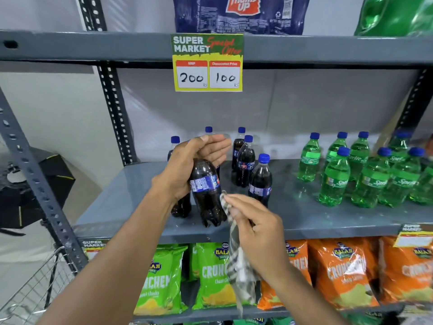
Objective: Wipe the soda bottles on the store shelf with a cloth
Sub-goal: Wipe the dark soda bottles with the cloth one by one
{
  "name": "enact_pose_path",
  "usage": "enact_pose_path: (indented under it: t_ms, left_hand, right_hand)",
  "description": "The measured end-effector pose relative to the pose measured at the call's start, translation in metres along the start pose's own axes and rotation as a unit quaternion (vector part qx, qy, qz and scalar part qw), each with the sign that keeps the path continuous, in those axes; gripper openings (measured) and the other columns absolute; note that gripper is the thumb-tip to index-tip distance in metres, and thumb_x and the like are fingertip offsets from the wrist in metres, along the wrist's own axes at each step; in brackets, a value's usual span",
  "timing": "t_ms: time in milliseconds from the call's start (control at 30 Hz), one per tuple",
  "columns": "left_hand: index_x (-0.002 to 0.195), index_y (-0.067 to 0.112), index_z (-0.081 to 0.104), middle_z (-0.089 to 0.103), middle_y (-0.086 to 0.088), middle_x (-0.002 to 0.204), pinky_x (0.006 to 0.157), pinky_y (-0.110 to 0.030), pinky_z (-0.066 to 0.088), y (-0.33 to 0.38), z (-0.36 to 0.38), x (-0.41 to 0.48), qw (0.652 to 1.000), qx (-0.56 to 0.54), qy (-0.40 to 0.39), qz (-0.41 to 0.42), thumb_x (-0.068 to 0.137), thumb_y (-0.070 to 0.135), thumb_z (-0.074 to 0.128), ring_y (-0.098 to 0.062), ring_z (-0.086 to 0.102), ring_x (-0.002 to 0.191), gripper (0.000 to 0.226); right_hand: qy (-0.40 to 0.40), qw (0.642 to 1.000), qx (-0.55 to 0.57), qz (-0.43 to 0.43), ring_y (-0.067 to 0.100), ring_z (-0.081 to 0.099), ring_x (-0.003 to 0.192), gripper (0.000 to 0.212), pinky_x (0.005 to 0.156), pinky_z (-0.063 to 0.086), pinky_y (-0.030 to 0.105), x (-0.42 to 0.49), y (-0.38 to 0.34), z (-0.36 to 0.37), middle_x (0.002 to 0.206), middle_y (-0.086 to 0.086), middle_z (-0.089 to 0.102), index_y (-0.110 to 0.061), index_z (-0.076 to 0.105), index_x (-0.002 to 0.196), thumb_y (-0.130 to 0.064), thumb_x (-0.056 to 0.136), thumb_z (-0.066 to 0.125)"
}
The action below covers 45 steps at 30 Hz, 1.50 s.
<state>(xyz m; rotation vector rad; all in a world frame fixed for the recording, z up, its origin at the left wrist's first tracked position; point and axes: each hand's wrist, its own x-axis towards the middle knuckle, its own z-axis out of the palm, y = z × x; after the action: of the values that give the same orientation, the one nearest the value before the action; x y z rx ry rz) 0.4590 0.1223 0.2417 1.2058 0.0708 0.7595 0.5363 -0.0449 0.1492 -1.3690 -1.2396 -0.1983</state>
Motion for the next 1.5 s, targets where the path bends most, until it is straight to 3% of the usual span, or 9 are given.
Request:
enact_pose_path:
  t_ms: [100, 267, 533, 733, 867, 1133, 1233, 1333, 1500]
  left_hand:
    - [0.116, 0.000, 0.067, 0.073, -0.021, 0.120, 0.099, -0.035, 0.055, -0.004, 0.002, -0.001, 1.000, 0.010, 0.008, -0.006, 0.104, 0.017, 0.041, -0.027, 0.069, 0.116, 0.033]
    - [0.116, -0.001, 0.068, 0.076, -0.015, 0.115, 0.094, -0.032, 0.057, -0.007, 0.015, 0.000, 0.997, 0.079, -0.004, -0.010, 0.104, 0.014, 0.041, -0.024, 0.071, 0.113, 0.033]
    - [0.110, 0.001, 0.070, 0.075, -0.019, 0.115, 0.100, -0.036, 0.054, 0.000, 0.005, 0.008, 1.000, 0.023, 0.009, 0.003, 0.103, 0.017, 0.043, -0.027, 0.070, 0.115, 0.032]
    - [0.118, -0.003, 0.067, 0.073, -0.020, 0.119, 0.101, -0.036, 0.054, -0.008, 0.014, 0.005, 0.998, 0.056, -0.012, -0.005, 0.104, 0.016, 0.043, -0.028, 0.069, 0.117, 0.034]
    - [0.118, -0.004, 0.066, 0.074, -0.020, 0.118, 0.096, -0.033, 0.056, -0.006, 0.022, 0.003, 0.998, 0.055, -0.017, -0.010, 0.104, 0.016, 0.042, -0.027, 0.069, 0.116, 0.034]
    - [0.112, -0.001, 0.068, 0.075, -0.020, 0.116, 0.101, -0.036, 0.054, 0.003, 0.012, 0.006, 0.999, 0.026, 0.016, 0.007, 0.105, 0.015, 0.042, -0.028, 0.070, 0.114, 0.031]
    - [0.111, 0.000, 0.069, 0.075, -0.019, 0.115, 0.102, -0.037, 0.053, 0.001, 0.015, 0.005, 0.999, 0.037, 0.021, 0.005, 0.105, 0.017, 0.043, -0.026, 0.071, 0.114, 0.031]
    - [0.110, 0.003, 0.071, 0.076, -0.016, 0.116, 0.103, -0.037, 0.052, -0.001, 0.021, 0.007, 0.998, 0.058, 0.023, 0.005, 0.105, 0.019, 0.045, -0.024, 0.071, 0.114, 0.030]
    - [0.106, 0.005, 0.072, 0.077, -0.014, 0.112, 0.097, -0.033, 0.053, 0.001, 0.026, 0.011, 0.997, 0.063, 0.044, 0.003, 0.104, 0.021, 0.049, -0.022, 0.072, 0.111, 0.029]
  right_hand:
    - [0.003, 1.000, 0.010, 0.014, 0.001, 0.064, 0.113, 0.031, 0.100, 0.051, 0.021, 0.011, -0.003, 0.002, 0.116, -0.006, 0.073, -0.014, 0.075, 0.116, 0.005, 0.094, 0.063]
    - [0.032, 0.999, 0.027, 0.019, -0.013, 0.060, 0.110, 0.031, 0.095, 0.043, 0.004, 0.060, -0.024, 0.003, 0.116, -0.006, 0.073, -0.010, 0.075, 0.116, 0.005, 0.095, 0.059]
    - [0.000, 0.998, 0.036, 0.056, -0.002, 0.063, 0.115, 0.032, 0.101, 0.049, 0.016, 0.005, -0.007, 0.004, 0.118, -0.010, 0.072, -0.018, 0.075, 0.117, 0.002, 0.096, 0.061]
    - [0.051, 0.998, 0.028, 0.035, -0.005, 0.063, 0.111, 0.030, 0.097, 0.046, 0.010, 0.041, -0.018, 0.003, 0.112, -0.014, 0.071, -0.015, 0.075, 0.114, 0.003, 0.095, 0.061]
    - [0.033, 0.998, 0.033, 0.044, -0.013, 0.062, 0.106, 0.030, 0.091, 0.043, 0.002, 0.062, -0.026, -0.004, 0.107, -0.018, 0.070, -0.016, 0.077, 0.111, 0.003, 0.094, 0.062]
    - [0.008, 0.997, 0.037, 0.068, -0.002, 0.064, 0.112, 0.035, 0.096, 0.048, 0.011, -0.006, -0.009, 0.001, 0.115, -0.012, 0.072, -0.019, 0.075, 0.115, 0.006, 0.095, 0.060]
    - [0.039, 0.999, -0.026, 0.002, 0.006, 0.064, 0.113, 0.042, 0.097, 0.049, 0.015, -0.005, -0.008, 0.004, 0.118, -0.007, 0.071, -0.013, 0.075, 0.116, 0.016, 0.090, 0.061]
    - [0.070, 0.986, -0.105, -0.107, 0.019, 0.064, 0.110, 0.035, 0.098, 0.051, 0.026, 0.004, -0.011, 0.010, 0.117, 0.000, 0.071, -0.008, 0.074, 0.116, 0.011, 0.090, 0.060]
    - [-0.020, 0.949, -0.224, -0.220, 0.026, 0.059, 0.109, 0.039, 0.100, 0.049, 0.032, -0.014, -0.014, 0.020, 0.121, 0.009, 0.069, 0.002, 0.069, 0.121, 0.016, 0.086, 0.056]
